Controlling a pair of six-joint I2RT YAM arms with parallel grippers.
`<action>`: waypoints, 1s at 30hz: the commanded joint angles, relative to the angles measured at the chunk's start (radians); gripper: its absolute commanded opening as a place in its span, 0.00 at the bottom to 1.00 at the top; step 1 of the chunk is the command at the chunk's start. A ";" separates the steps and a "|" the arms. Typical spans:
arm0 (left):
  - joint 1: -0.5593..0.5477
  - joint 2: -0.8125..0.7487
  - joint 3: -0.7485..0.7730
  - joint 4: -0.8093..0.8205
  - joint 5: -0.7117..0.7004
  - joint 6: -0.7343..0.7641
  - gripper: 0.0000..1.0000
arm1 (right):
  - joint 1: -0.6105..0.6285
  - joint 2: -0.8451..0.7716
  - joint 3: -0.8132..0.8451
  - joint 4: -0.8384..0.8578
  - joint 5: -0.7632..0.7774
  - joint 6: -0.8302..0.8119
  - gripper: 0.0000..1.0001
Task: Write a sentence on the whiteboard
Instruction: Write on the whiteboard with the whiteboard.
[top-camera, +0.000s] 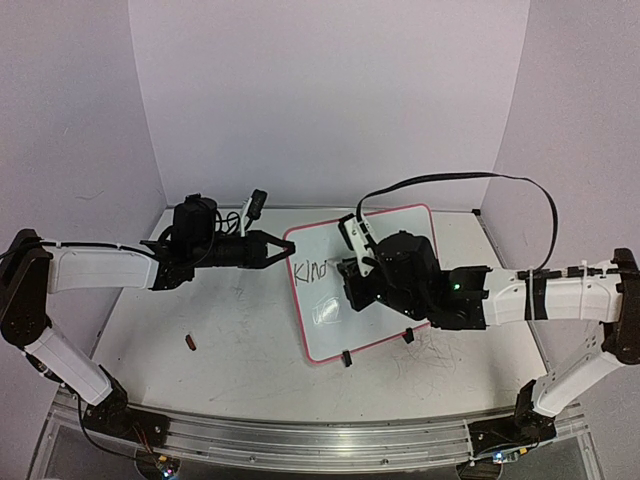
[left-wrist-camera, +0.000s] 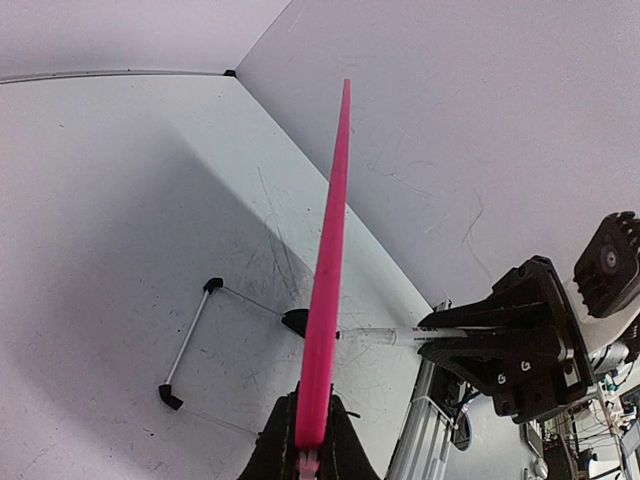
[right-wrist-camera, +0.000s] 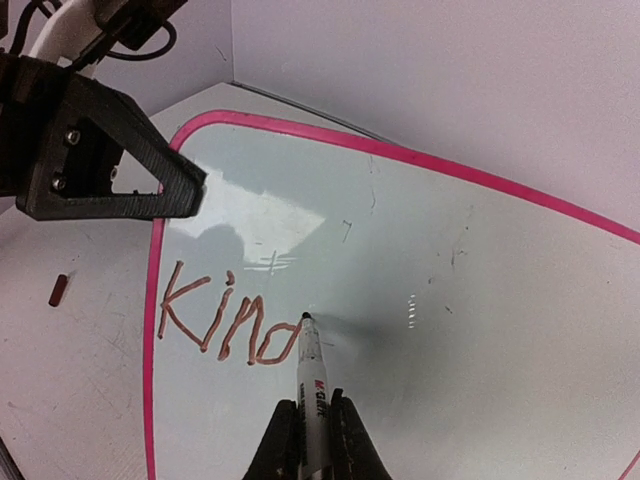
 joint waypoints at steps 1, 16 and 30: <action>-0.004 -0.019 0.020 0.010 -0.009 -0.019 0.00 | -0.014 0.023 0.057 0.035 0.042 -0.009 0.00; -0.004 -0.018 0.021 0.010 -0.009 -0.018 0.00 | -0.018 0.016 0.060 0.014 0.024 -0.001 0.00; -0.004 -0.019 0.024 0.009 -0.016 -0.018 0.00 | 0.001 -0.014 -0.009 -0.017 -0.002 0.039 0.00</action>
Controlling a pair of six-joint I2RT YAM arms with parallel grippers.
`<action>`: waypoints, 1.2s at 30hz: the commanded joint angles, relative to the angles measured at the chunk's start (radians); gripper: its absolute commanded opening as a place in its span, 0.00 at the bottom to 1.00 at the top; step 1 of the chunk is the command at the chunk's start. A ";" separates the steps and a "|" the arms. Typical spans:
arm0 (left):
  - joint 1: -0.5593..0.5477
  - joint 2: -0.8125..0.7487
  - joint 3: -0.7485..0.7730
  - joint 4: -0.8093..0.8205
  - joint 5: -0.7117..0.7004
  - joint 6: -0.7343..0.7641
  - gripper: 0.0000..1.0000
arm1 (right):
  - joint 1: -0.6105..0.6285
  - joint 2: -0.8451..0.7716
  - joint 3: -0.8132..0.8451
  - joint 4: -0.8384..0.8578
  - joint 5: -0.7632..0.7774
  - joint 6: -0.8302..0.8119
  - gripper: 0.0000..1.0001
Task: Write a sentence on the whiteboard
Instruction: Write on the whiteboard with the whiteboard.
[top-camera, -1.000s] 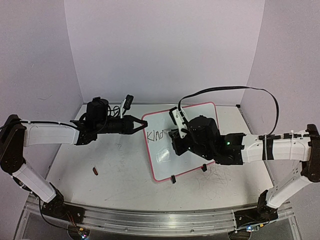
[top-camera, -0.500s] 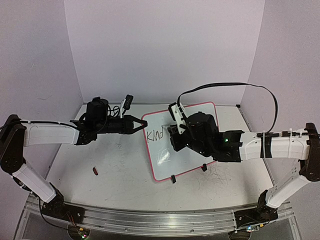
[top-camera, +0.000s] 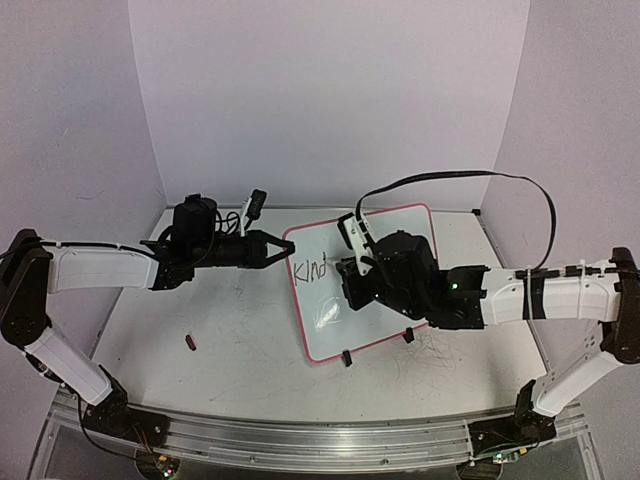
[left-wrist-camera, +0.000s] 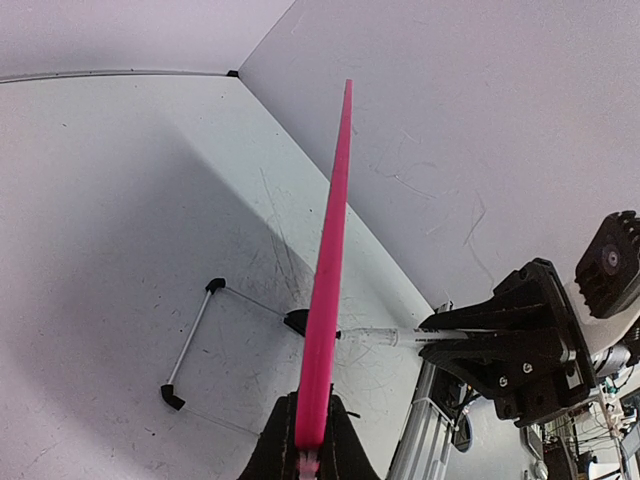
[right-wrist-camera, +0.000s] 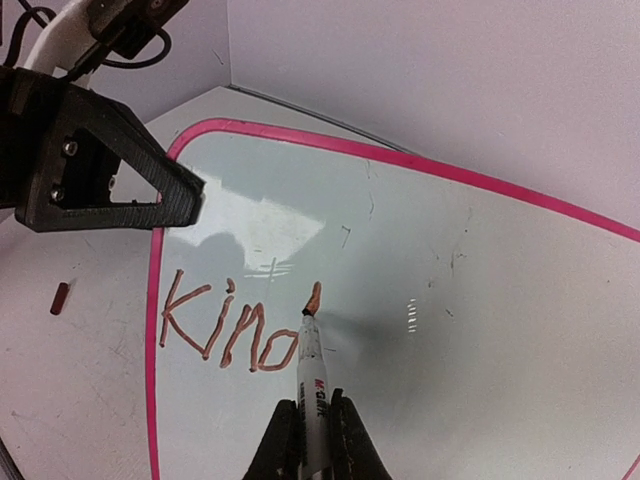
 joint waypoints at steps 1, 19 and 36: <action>-0.004 -0.020 0.023 0.009 -0.010 -0.016 0.00 | 0.003 -0.028 -0.025 -0.020 -0.009 0.021 0.00; -0.004 -0.020 0.022 0.009 -0.011 -0.017 0.00 | 0.011 -0.059 -0.070 -0.059 -0.017 0.028 0.00; -0.004 -0.026 0.018 0.009 -0.012 -0.022 0.00 | -0.026 -0.103 -0.018 0.013 -0.069 -0.012 0.00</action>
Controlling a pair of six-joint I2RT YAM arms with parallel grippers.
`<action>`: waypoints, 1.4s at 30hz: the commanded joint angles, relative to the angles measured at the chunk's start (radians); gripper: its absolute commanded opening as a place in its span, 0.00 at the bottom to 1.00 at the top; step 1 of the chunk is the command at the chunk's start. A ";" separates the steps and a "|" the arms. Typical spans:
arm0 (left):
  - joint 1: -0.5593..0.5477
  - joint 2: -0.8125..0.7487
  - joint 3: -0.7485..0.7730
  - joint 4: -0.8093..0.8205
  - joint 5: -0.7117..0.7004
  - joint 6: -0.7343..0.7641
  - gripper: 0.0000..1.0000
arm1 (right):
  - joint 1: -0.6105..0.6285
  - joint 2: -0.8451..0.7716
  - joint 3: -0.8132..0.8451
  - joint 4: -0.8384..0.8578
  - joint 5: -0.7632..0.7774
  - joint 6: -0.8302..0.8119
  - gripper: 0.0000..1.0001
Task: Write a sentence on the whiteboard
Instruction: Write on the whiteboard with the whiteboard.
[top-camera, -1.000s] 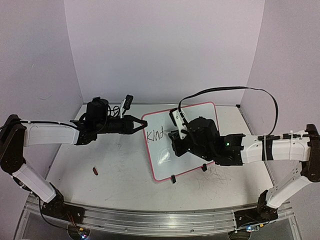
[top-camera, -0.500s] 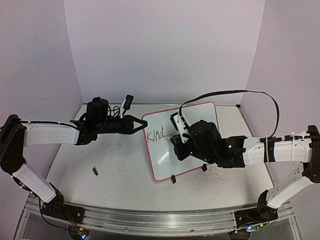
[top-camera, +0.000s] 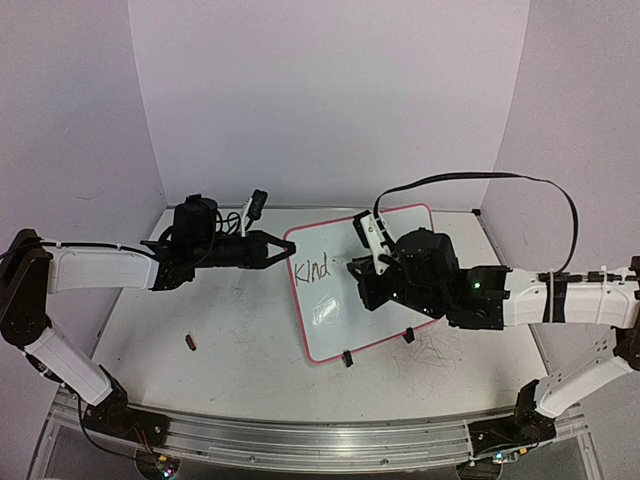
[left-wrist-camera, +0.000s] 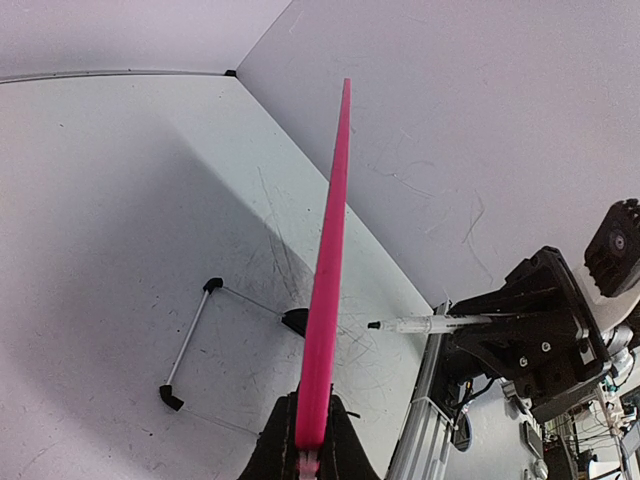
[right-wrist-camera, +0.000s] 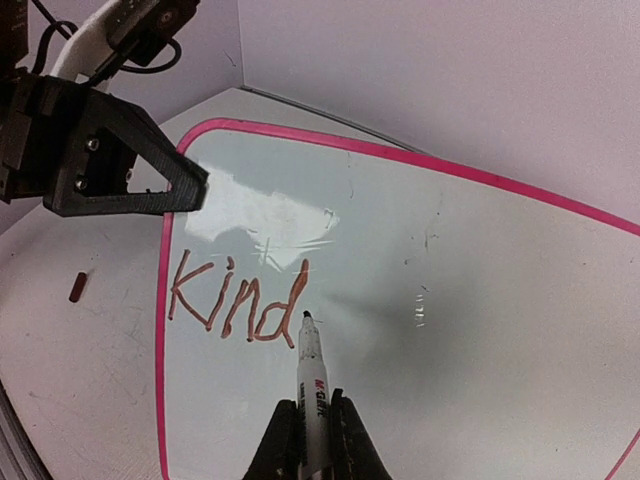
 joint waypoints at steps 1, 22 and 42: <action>-0.002 -0.028 0.017 0.008 -0.010 -0.023 0.00 | -0.014 0.016 0.043 0.062 -0.006 -0.017 0.00; -0.004 -0.014 0.028 0.008 -0.003 -0.022 0.00 | -0.018 0.090 0.054 0.091 0.030 -0.026 0.00; -0.004 -0.015 0.028 0.008 -0.008 -0.022 0.00 | -0.010 0.029 -0.036 0.032 0.006 0.017 0.00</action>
